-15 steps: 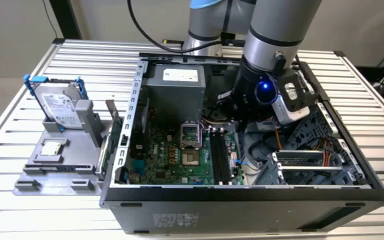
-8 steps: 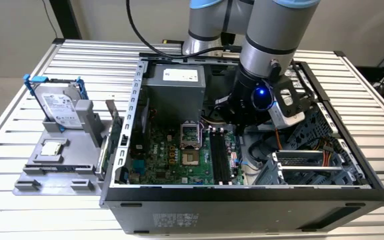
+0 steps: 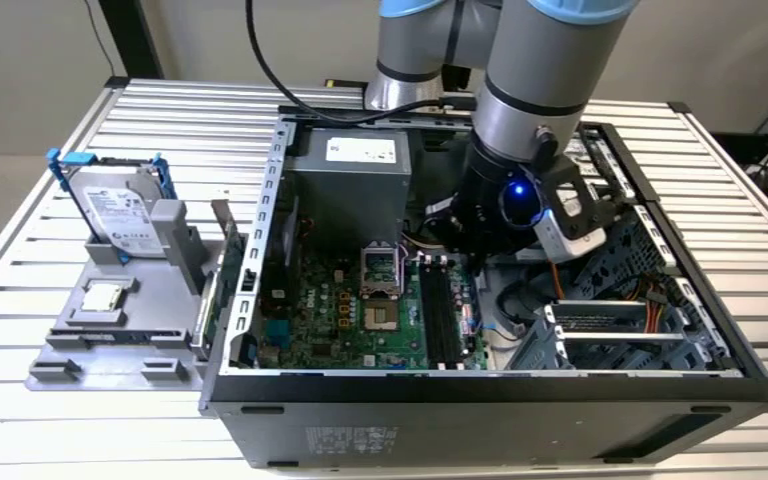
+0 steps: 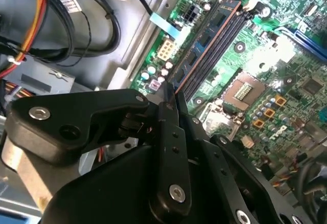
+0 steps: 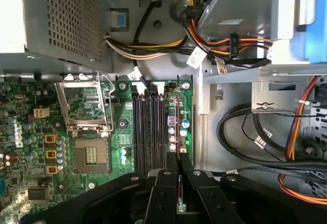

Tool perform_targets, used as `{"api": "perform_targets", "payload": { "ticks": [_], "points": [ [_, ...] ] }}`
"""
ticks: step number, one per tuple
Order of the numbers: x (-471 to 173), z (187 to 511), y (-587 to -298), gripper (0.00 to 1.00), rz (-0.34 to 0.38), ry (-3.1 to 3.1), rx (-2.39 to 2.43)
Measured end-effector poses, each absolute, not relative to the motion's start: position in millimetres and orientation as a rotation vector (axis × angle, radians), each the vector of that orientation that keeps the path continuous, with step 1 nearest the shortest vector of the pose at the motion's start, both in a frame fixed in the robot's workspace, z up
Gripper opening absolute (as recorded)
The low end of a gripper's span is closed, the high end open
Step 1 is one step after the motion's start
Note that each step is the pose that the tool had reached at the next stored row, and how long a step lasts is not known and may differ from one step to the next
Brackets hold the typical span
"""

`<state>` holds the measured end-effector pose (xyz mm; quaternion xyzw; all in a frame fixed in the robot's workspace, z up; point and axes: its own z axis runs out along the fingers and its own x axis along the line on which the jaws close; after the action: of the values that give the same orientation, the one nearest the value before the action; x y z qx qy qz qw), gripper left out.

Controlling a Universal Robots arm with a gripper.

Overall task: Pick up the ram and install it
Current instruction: 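Insert the ram into the slot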

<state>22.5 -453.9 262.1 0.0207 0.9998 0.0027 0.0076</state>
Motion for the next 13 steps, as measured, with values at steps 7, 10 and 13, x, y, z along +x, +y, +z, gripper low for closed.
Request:
{"api": "perform_targets", "payload": {
  "ticks": [7,10,13],
  "points": [
    [18.7,251.5,-454.7,0.00,0.008,3.126,0.056],
    [18.5,246.1,-454.9,0.00,0.008,3.126,0.050],
    [18.4,240.5,-455.2,0.00,0.008,3.126,0.042]
  ]
}}
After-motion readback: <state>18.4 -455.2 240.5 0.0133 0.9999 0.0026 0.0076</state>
